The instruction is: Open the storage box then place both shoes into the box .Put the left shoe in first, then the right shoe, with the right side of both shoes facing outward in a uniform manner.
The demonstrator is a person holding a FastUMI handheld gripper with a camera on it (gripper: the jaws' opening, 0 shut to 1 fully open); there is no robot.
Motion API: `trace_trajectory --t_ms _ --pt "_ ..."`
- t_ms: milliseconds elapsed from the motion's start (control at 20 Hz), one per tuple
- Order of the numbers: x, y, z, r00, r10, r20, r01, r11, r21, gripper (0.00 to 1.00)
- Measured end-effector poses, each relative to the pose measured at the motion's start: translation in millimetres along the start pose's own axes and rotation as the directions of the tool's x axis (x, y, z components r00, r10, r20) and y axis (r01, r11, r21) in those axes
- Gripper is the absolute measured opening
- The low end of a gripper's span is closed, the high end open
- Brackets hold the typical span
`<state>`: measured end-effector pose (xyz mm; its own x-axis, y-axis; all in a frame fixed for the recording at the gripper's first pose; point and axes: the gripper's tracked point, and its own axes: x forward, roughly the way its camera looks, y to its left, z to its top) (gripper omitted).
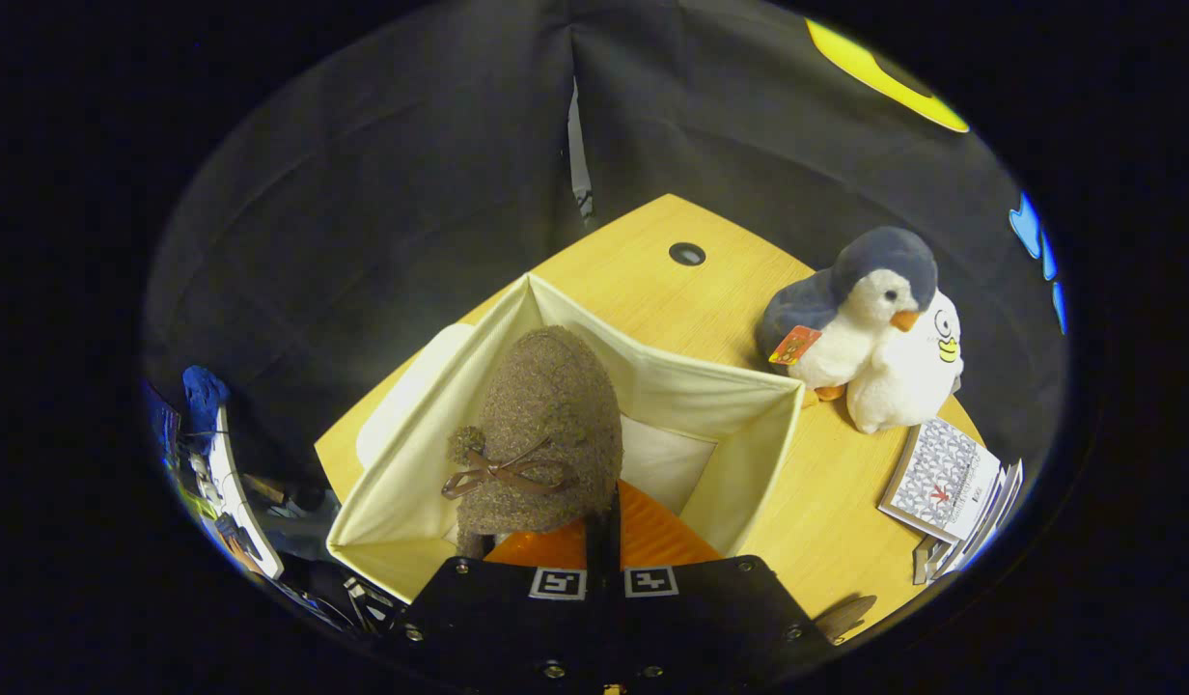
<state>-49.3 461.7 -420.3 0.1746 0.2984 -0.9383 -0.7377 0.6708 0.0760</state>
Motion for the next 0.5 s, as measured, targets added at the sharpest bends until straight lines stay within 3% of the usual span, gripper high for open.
trace_trajectory --t_ms 300,400,500 --pt "36.6 1.1 -8.5 0.994 -0.024 -0.104 0.022 1.0 -0.017 0.01" --pt "40.3 0.5 -9.3 0.992 -0.028 -0.124 0.026 1.0 -0.016 0.07" --pt "33.0 -13.1 -2.3 0.991 -0.081 -0.104 0.078 0.996 -0.036 0.16"
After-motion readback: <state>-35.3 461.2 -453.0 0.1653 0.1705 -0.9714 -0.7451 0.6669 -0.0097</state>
